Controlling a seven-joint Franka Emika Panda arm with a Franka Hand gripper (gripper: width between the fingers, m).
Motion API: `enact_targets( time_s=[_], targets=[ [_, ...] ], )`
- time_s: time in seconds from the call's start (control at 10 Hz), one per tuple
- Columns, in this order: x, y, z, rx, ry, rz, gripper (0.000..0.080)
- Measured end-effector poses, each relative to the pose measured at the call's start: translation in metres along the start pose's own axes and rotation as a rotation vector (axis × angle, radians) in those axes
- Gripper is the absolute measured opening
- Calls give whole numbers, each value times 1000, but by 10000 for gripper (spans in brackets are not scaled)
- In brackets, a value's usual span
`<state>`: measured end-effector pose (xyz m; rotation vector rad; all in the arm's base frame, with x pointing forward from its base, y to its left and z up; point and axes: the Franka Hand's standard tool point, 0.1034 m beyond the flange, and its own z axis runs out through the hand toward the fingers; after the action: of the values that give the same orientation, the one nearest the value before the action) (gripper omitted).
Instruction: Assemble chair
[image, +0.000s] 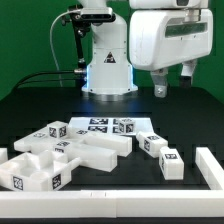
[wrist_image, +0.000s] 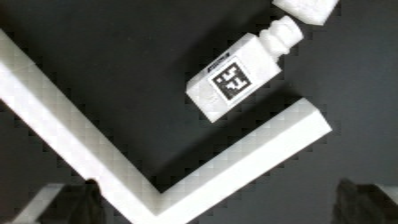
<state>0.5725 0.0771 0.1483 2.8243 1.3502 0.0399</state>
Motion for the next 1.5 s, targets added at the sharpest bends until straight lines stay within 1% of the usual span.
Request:
enact_targets(
  time_s=[0.4,0.5,0.7,0.8,0.9,1.1,1.2,1.3,1.4,1.5],
  targets=[
    [1,-1,2,-2,3,33,649],
    [4,-7,9,-2,8,114,649],
    [6,-12,36,27,-15,251,649],
    [6,-12,44,31,-17,280,649],
    [4,-9,47,20,1,258,649],
    [4,-11,48,23,-2,259,649],
    [2,-12,52,24,1,311,649],
    [-4,-16,66,30,-4,372,649],
    [-12,-16,85,38,-7,410,649],
    [-17,-16,105,49,-7,500,649]
  ],
)
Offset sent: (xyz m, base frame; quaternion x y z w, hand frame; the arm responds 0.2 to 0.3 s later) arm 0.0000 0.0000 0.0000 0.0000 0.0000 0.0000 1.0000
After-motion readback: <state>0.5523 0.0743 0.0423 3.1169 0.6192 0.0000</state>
